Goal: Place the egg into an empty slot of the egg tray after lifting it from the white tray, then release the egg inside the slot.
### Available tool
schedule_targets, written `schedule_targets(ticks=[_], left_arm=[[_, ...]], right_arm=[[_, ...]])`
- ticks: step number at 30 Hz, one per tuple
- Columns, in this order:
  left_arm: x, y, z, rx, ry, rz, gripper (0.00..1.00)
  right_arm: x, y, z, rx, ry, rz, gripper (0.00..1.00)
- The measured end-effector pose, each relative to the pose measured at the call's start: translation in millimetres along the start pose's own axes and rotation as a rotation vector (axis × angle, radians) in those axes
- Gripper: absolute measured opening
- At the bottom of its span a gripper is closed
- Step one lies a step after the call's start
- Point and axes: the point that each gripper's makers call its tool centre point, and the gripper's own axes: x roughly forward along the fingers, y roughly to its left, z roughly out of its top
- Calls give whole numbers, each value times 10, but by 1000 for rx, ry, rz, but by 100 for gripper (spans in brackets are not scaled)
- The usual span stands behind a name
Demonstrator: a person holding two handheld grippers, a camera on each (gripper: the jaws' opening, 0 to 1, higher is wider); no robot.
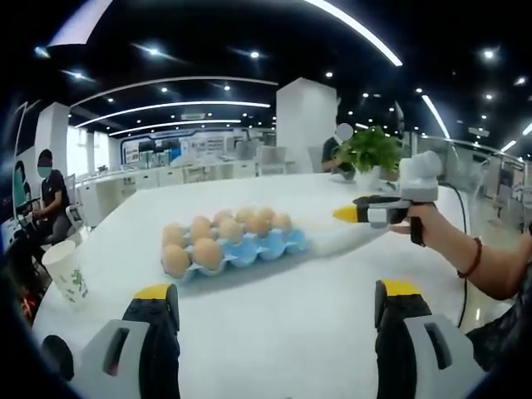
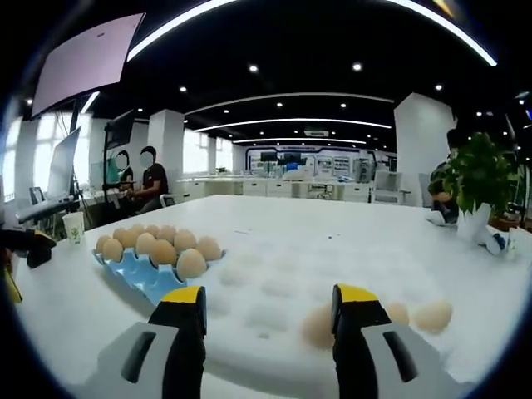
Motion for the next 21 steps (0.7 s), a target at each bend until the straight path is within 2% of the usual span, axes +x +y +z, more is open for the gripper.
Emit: schedule_targets(ticks=[7,11,14,21], left_arm=[[16,9,-1,-2,-1,1,100],[20,9,-8,1,1,0,100],[21,28,-12,-1,2,3,100],[61,71,-7,1,5,-3,100]], right_arm=[[6,-134,-27,19,-9,-30,57],[7,-252,-161,62,26,-54,57],[-3,-319,-195,76,29,-72,55],[10,-390,-277,95,44,-119,40]])
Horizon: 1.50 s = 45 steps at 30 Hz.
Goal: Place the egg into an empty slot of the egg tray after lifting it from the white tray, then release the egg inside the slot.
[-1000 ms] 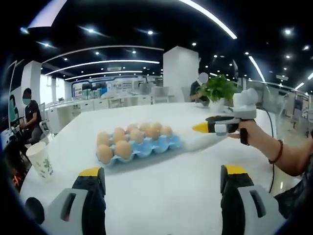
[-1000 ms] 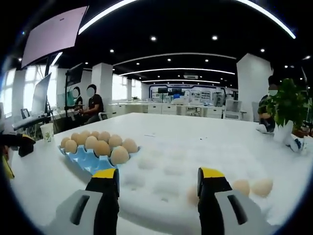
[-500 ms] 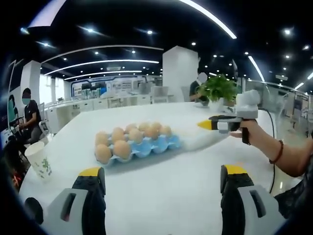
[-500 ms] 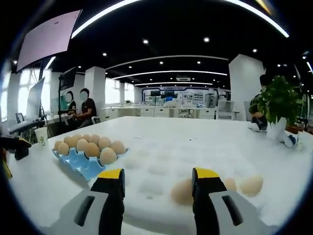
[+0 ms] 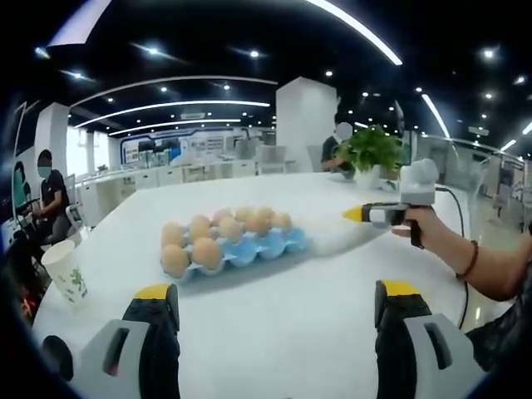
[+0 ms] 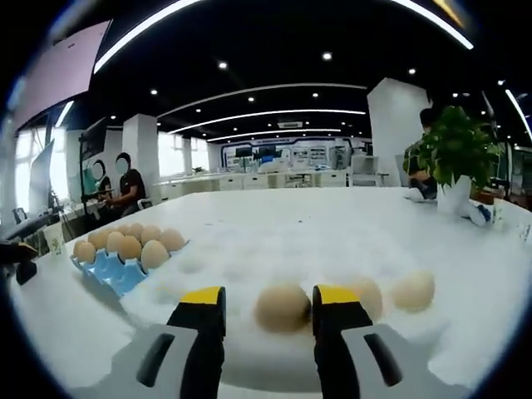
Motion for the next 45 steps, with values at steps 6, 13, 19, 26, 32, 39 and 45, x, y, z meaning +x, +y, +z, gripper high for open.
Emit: schedule_targets(ticks=[6,13,19,26,32,39,45], left_arm=[[6,6,-18,-3,5,0,100],[-13,8,-41,-4,10,6,100],[-27,22,-44,-6,11,14,100],[-24,-2,-64,-5,19,17,100],[-34,-27,-46,4,18,20,100],[-32,-34,-20,2,10,19,100],[-40,-43,-36,9,19,17,100]], right_arm=[[55,-65,7,-30,31,-65,33],[51,-127,2,-23,30,-89,28],[65,-127,1,-12,44,-91,28],[56,-140,15,6,25,-97,27],[29,-145,69,19,0,-93,27],[-10,-64,235,-37,-46,-90,27],[-13,10,319,-52,-60,-84,27]])
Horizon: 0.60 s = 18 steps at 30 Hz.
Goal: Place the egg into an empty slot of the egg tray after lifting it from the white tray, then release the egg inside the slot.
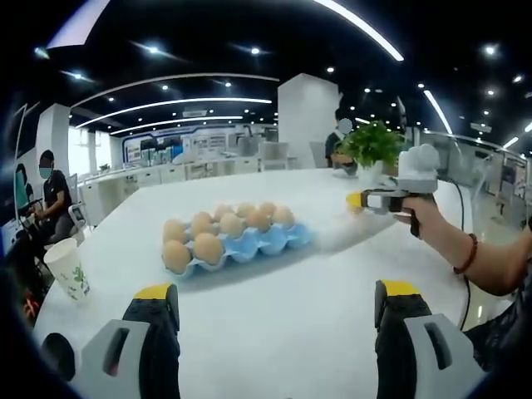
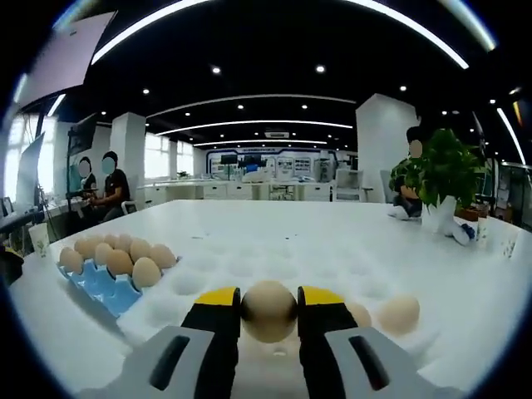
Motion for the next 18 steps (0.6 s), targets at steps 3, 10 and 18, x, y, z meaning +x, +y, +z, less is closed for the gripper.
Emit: schedule_targets(ticks=[3,10,18], left_arm=[[-5,-8,4,0,-2,-2,100],[-10,-38,15,2,-6,-4,100],[-26,-58,21,1,-9,-1,100]], right_arm=[[0,54,34,4,-5,16,27],[3,234,38,19,-4,64,27],[15,441,34,25,4,109,27]])
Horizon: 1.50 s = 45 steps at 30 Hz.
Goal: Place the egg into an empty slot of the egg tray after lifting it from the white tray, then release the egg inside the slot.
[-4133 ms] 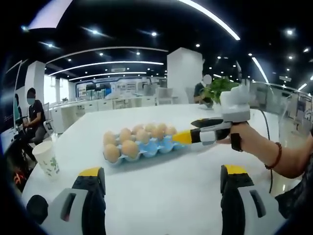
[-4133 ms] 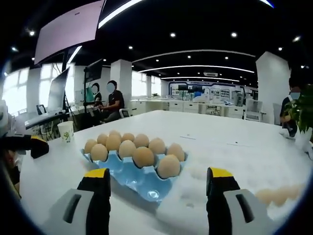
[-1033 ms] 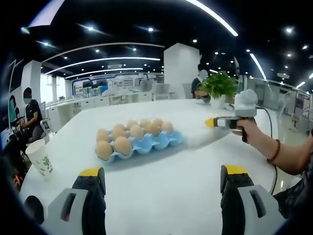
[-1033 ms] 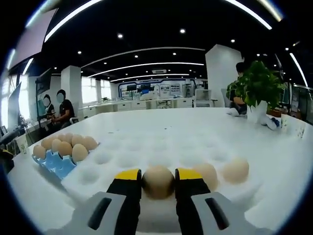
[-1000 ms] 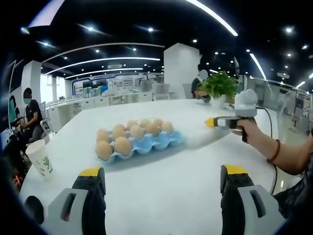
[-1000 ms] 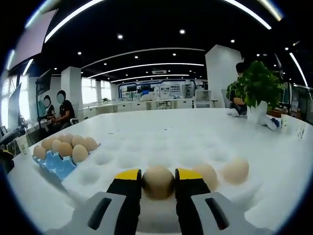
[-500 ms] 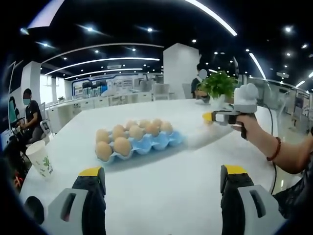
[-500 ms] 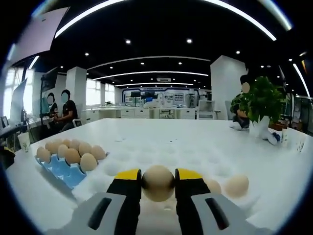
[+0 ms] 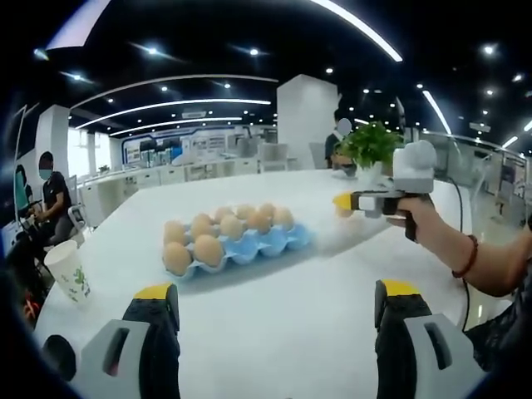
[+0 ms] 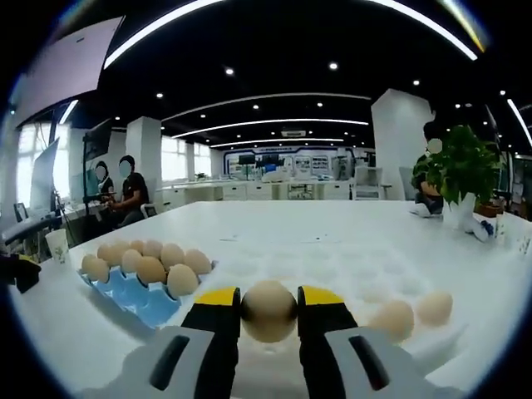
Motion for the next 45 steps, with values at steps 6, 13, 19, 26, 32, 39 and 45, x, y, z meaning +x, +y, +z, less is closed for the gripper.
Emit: schedule_targets(ticks=[6,13,19,26,32,39,45], left_arm=[[-16,-1,-5,0,2,4,100],[-47,26,9,-1,-5,11,100],[-68,50,-8,-1,-1,14,100],[-90,82,-15,-1,-2,18,100],[-100,100,-25,0,1,20,100],[-108,113,-33,-2,0,20,100],[-119,146,-38,-3,-1,25,100]], right_arm=[[21,150,-2,4,4,26,27],[38,313,15,-4,3,54,27],[58,477,17,-11,4,85,27],[86,634,5,-7,12,120,27],[112,741,7,-1,15,145,27],[152,906,7,-16,19,177,27],[170,1071,-8,-18,26,215,27]])
